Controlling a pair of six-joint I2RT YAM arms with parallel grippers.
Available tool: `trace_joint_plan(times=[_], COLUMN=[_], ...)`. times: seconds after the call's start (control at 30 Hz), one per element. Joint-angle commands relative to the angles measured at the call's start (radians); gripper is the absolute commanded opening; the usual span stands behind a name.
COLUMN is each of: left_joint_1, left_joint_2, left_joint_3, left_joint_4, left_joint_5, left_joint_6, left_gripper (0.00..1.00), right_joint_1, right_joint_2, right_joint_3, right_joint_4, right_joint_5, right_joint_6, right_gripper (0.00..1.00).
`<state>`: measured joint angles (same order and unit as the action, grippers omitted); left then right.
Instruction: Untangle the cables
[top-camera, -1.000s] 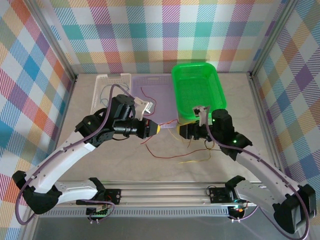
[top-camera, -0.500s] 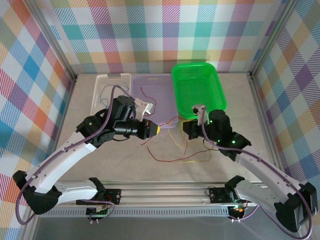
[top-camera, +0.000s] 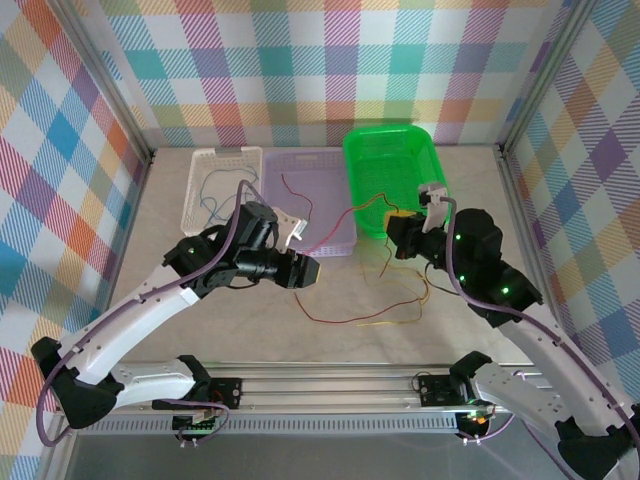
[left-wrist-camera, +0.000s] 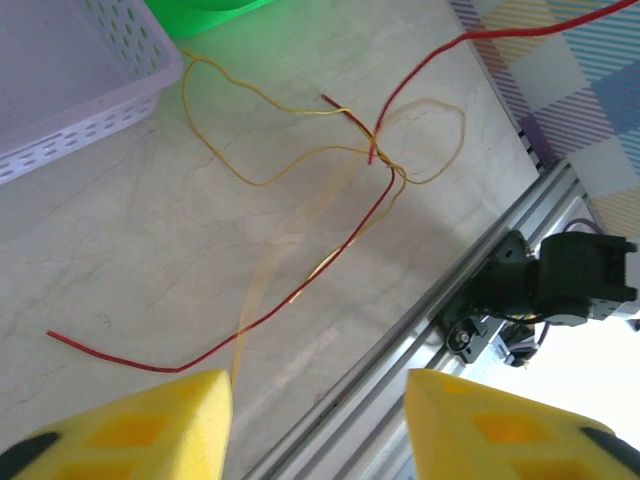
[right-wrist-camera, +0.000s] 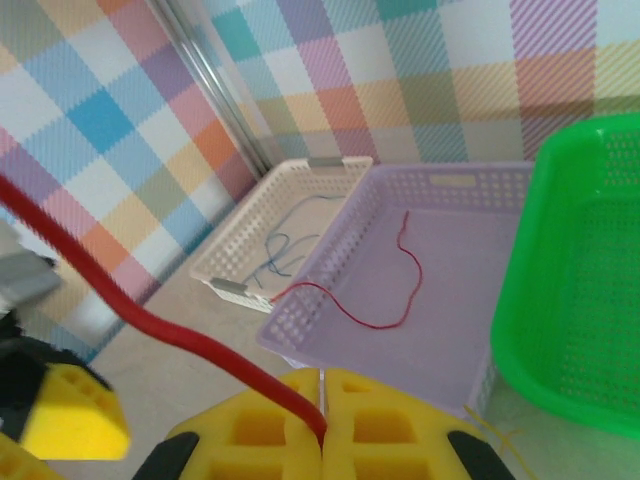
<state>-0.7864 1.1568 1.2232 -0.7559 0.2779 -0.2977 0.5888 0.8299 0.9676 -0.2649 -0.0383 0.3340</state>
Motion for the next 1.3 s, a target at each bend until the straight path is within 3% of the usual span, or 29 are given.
trace_joint_plan(times=[0.0, 0.23, 0.6, 1.03, 1.27], left_joint_1=[0.004, 0.005, 0.01, 0.01, 0.009], left_joint_2=[-0.013, -0.064, -0.24, -0.271, -0.329], left_joint_3=[-0.031, -0.054, -0.125, -0.226, -0.265], left_joint_4=[0.015, 0.056, 0.099, 0.07, 0.046], left_joint_5=[0.0, 0.014, -0.277, -0.198, -0.261], left_joint_6=[0.009, 0.018, 0.023, -0.057, -0.078], left_gripper=[0.55, 0.57, 0.61, 0.61, 0.61], right_joint_1=[-0.001, -0.001, -0.001, -0.006, -0.006], right_joint_2=[0.013, 0.087, 0.485, 1.082, 1.291], right_joint_3=[0.045, 0.123, 0.304, 0.657, 0.808], right_joint_4=[-0.01, 0.013, 0.131, 0.102, 0.008], right_joint_5=[-0.061, -0.098, -0.113, -0.165, -0.141], right_joint_6=[0.038, 0.091, 0.108, 0.154, 0.161], right_gripper=[0.0, 0.0, 0.0, 0.0, 0.0])
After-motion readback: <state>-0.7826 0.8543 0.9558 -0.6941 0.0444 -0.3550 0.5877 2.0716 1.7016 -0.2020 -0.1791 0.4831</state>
